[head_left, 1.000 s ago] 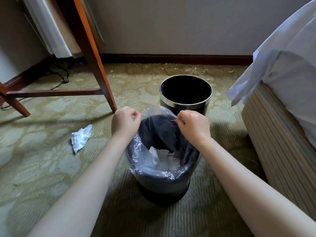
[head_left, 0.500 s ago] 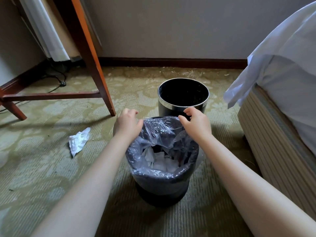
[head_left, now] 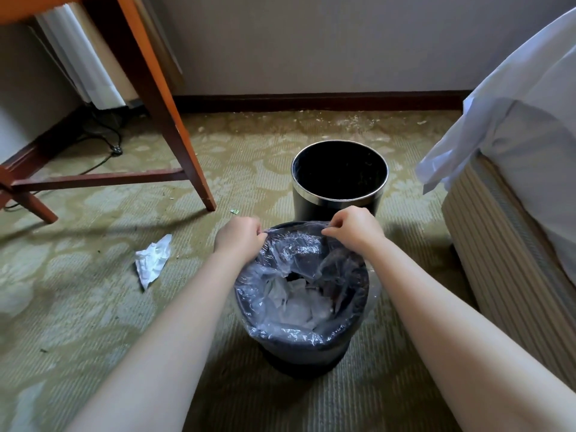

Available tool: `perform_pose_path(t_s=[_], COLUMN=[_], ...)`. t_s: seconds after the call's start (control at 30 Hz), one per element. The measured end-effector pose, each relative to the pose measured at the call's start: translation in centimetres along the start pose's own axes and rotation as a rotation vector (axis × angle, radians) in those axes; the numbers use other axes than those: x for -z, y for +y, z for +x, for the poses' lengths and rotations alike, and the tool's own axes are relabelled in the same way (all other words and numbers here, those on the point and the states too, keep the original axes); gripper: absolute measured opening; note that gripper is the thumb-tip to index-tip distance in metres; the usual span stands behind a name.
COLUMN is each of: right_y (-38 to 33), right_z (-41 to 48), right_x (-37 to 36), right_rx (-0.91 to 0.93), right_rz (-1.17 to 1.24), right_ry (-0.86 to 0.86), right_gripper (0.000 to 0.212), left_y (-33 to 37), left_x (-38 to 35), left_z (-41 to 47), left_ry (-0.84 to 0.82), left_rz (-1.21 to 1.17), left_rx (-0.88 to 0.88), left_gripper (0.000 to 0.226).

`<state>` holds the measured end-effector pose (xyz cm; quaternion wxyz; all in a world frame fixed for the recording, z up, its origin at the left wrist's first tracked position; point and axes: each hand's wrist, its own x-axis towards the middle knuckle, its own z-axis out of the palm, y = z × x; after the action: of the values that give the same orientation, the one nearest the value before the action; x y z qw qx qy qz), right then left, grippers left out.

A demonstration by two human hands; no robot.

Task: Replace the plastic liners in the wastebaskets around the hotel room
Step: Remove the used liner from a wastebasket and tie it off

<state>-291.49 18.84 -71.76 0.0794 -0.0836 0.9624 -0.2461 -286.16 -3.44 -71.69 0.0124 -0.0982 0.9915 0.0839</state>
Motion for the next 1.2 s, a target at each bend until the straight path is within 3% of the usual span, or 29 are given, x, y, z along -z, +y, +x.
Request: perform_pose_path(t_s=[0.1, 0.23, 0.5, 0.67, 0.77, 0.87, 0.97, 1.03, 1.13, 1.2], right_y=[-0.4, -1.4, -4.7, -2.8, -0.6, 0.6, 0.9, 0.6, -0.7, -1.7], right_z=[-0.5, -1.0, -3.5, -5.5, -6.7, -7.6, -8.4, -8.8, -8.6, -7.8], right_x=[1.9, 5.2, 11.0, 10.1, 8.6, 7.5, 6.9, 6.8, 7.4, 8.3], right_rx=[-0.051, -0.015, 0.130, -0.022, -0.106, -0.167, -0.192, -0.175, -0.088, -0.064], right_rz=[0.090, 0.213, 0.141, 0.311, 0.366, 0.425, 0.397, 0.266, -0.004, -0.026], right_ry=[0.091, 0.080, 0.337, 0.004, -0.232, -0.405, -0.582, -0.624, -0.517, -0.385], right_gripper=[0.024, 0.030, 0.027, 0.030, 0.040, 0.056, 0.047, 0.034, 0.021, 0.013], left_y=[0.3, 1.3, 3.3, 3.1, 1.8, 0.6, 0.1, 0.0, 0.6, 1.3], left_x=[1.7, 5.3, 12.1, 10.3, 8.5, 8.1, 8.4, 8.4, 8.9, 9.6], left_z=[-0.6, -1.1, -1.3, -3.0, -4.1, -4.8, -5.3, -5.5, -5.5, -5.0], left_ry=[0.049, 0.116, 0.324, -0.014, -0.271, -0.394, -0.575, -0.658, -0.664, -0.559], left_rz=[-0.017, -0.190, -0.284, -0.406, -0.492, -0.458, -0.245, -0.023, 0.098, 0.002], left_rx=[0.019, 0.063, 0.126, 0.129, 0.157, 0.128, 0.104, 0.086, 0.058, 0.043], left_gripper=[0.029, 0.029, 0.027, 0.040, 0.063, 0.073, 0.086, 0.073, 0.016, 0.016])
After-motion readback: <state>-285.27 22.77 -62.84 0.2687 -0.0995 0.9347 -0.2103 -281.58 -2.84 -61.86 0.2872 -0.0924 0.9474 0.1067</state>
